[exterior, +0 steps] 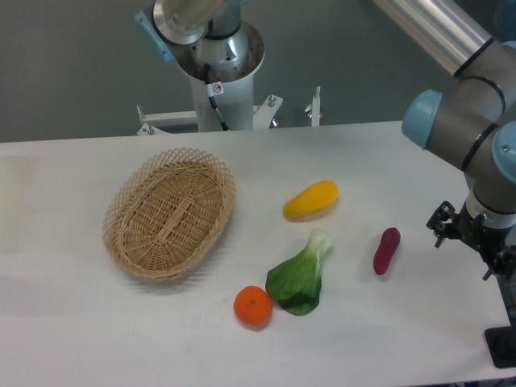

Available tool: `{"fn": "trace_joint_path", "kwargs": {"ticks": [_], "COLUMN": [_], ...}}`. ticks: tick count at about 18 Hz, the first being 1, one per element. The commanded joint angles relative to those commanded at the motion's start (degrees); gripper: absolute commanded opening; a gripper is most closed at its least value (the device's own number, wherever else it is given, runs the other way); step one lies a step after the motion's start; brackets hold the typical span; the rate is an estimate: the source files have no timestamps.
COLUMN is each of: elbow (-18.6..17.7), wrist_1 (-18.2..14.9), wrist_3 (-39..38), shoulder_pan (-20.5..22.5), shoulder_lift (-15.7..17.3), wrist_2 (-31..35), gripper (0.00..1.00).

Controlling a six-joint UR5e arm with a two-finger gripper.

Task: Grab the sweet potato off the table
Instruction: 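Move the gripper over the small purple sweet potato and descend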

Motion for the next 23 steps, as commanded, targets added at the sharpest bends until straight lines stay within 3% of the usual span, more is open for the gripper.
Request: {"fn": "trace_joint_path", "kwargs": {"ticks": [8, 11, 18, 23], "elbow": [-1.2, -4.8, -13.2, -18.8], "wrist_1": [0.7, 3.1, 3.7, 11.0], "wrist_3": [-0.8, -2.4, -6.1, -5.9], "shoulder_pan": [-0.1, 0.0, -0.2, -0.7], "shoulder_lift": [0.4, 2.3, 5.4, 4.8], "wrist_2": [-0.1, -1.9, -3.3, -3.1], "gripper": [1.00, 1.00, 1.00, 1.00]}}
